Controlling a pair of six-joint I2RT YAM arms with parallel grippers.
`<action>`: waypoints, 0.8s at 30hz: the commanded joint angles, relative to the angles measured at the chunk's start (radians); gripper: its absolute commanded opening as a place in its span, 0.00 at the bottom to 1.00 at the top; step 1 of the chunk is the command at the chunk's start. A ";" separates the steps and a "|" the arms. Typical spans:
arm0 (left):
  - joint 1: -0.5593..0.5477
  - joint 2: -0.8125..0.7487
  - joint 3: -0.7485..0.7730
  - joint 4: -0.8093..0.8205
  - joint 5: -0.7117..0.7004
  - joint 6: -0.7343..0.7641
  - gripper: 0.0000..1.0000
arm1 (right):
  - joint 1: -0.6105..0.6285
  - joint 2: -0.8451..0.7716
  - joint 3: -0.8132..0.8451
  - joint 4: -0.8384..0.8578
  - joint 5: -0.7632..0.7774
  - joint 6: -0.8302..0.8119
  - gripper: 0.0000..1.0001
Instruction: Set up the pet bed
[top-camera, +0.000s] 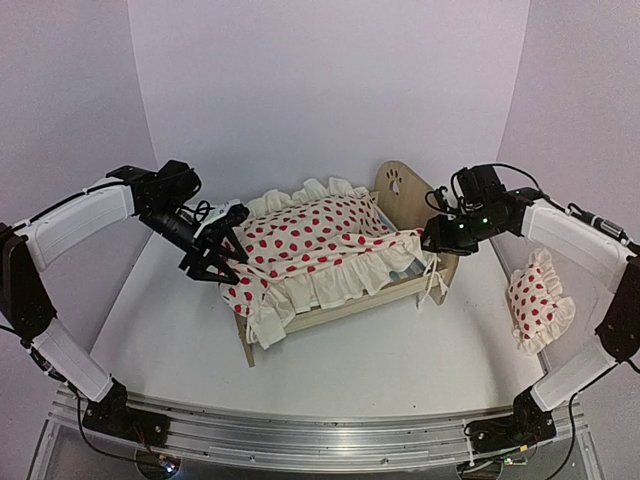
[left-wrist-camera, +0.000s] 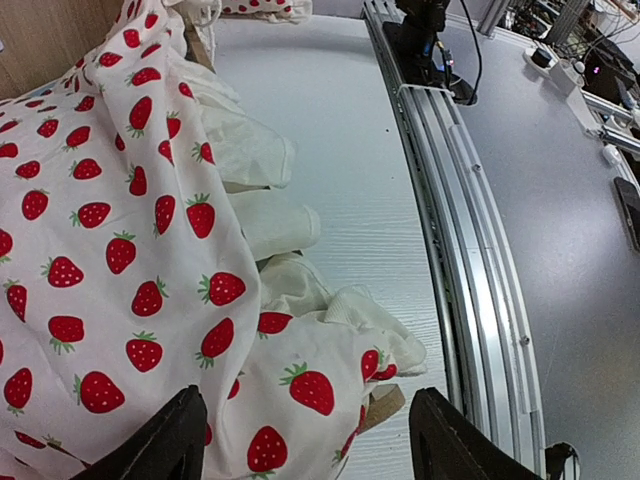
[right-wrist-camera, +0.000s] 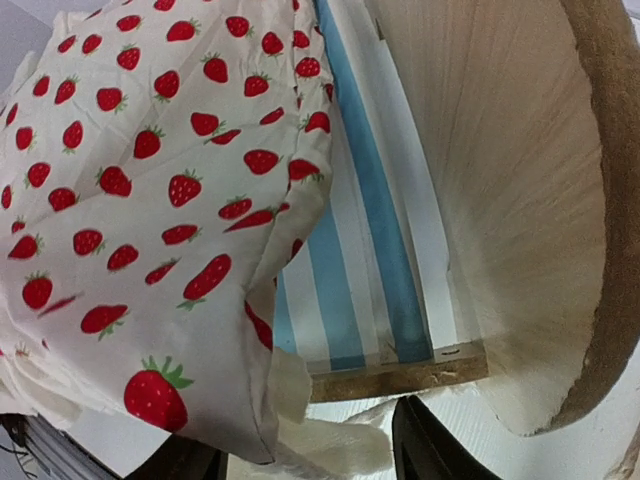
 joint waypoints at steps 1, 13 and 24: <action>0.003 -0.013 0.136 -0.162 0.018 0.100 0.76 | -0.001 -0.113 0.078 -0.136 -0.064 0.017 0.61; -0.385 0.081 0.122 0.288 -0.448 -0.476 0.67 | -0.001 -0.201 0.031 -0.355 0.030 -0.046 0.70; -0.532 0.215 0.044 0.499 -0.734 -0.479 0.66 | 0.017 -0.252 -0.219 -0.174 -0.043 -0.002 0.29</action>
